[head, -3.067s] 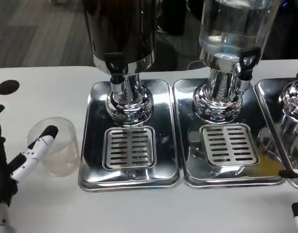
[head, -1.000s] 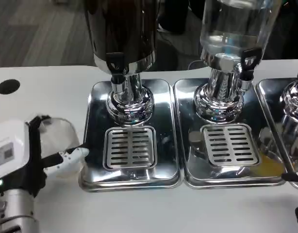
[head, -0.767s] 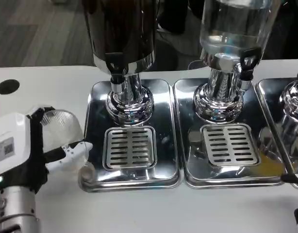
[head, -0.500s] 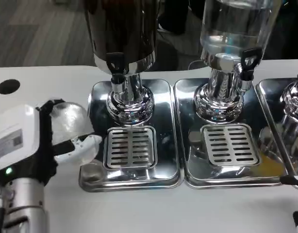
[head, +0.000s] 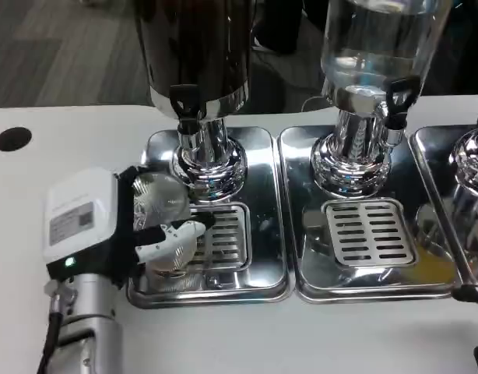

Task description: Grasp the cup under the faucet to collect the drink, then remove the cup.

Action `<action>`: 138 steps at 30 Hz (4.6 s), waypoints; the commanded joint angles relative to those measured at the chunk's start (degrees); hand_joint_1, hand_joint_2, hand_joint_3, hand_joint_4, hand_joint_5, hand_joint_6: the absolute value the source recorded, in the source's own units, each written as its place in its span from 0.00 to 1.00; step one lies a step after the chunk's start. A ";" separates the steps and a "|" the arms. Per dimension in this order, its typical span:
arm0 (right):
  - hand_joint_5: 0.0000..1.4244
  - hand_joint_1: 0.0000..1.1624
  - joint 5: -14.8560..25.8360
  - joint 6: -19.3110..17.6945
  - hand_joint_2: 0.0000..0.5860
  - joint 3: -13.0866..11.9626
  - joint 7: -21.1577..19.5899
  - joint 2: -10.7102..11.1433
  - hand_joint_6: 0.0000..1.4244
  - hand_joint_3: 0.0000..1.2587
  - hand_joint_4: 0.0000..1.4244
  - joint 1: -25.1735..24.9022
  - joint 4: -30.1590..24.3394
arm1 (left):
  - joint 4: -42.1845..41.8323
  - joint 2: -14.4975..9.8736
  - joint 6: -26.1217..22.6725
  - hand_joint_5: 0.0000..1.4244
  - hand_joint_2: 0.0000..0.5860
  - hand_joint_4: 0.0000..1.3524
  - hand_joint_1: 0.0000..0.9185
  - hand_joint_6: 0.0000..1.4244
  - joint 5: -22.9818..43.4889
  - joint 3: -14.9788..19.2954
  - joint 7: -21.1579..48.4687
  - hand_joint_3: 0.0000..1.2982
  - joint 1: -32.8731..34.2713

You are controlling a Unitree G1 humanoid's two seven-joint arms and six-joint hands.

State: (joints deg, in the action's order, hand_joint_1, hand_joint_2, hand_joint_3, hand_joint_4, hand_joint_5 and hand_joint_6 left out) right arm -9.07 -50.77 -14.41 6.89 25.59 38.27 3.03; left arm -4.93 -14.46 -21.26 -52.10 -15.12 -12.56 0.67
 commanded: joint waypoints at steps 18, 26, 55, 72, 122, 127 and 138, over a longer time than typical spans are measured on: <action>0.12 0.47 2.41 -2.62 0.76 -0.93 2.47 1.68 0.02 0.22 0.13 0.59 2.71 | 10.90 3.59 -0.30 0.53 0.16 0.42 0.44 0.47 -0.25 -2.95 -2.73 0.40 9.91; 0.13 0.47 2.56 -2.48 0.76 -0.70 3.20 2.04 0.02 0.22 0.13 0.10 3.22 | 14.54 4.16 0.52 0.52 0.16 0.41 0.44 0.46 0.52 -3.59 -4.14 0.39 12.13; 0.14 0.50 1.99 -0.46 0.75 0.82 4.21 1.31 0.02 0.23 0.14 -3.14 2.66 | 17.00 2.46 2.37 0.44 0.01 0.30 0.14 0.37 2.91 -4.66 -3.74 0.29 13.14; 0.14 0.51 1.85 0.89 0.74 1.89 4.56 1.36 0.02 0.23 0.13 -3.06 0.92 | 8.95 0.02 5.42 0.27 0.00 0.08 0.00 0.31 5.79 -0.91 -5.31 0.10 6.53; 0.13 0.50 2.55 -2.96 0.71 1.60 4.59 1.08 0.02 0.22 0.13 -1.70 2.87 | -12.68 1.78 19.34 0.60 0.02 0.23 0.00 0.57 10.89 4.04 0.91 0.28 -1.90; 0.13 0.50 2.45 -2.76 0.71 1.79 4.67 1.05 0.02 0.21 0.13 -1.84 2.52 | -14.08 1.47 19.71 0.60 0.02 0.24 0.00 0.58 11.08 4.44 1.17 0.29 -3.64; 0.13 0.50 2.11 -2.56 0.71 2.26 4.72 0.97 0.02 0.21 0.13 -2.03 2.07 | -15.55 1.14 20.48 0.60 0.02 0.26 0.00 0.59 11.30 4.68 1.41 0.30 -6.13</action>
State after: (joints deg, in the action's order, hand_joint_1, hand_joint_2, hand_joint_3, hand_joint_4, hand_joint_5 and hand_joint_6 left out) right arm -7.12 -52.86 -12.32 11.32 26.56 36.16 5.98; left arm -20.30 -12.71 -1.75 -40.81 -9.95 -12.54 -4.00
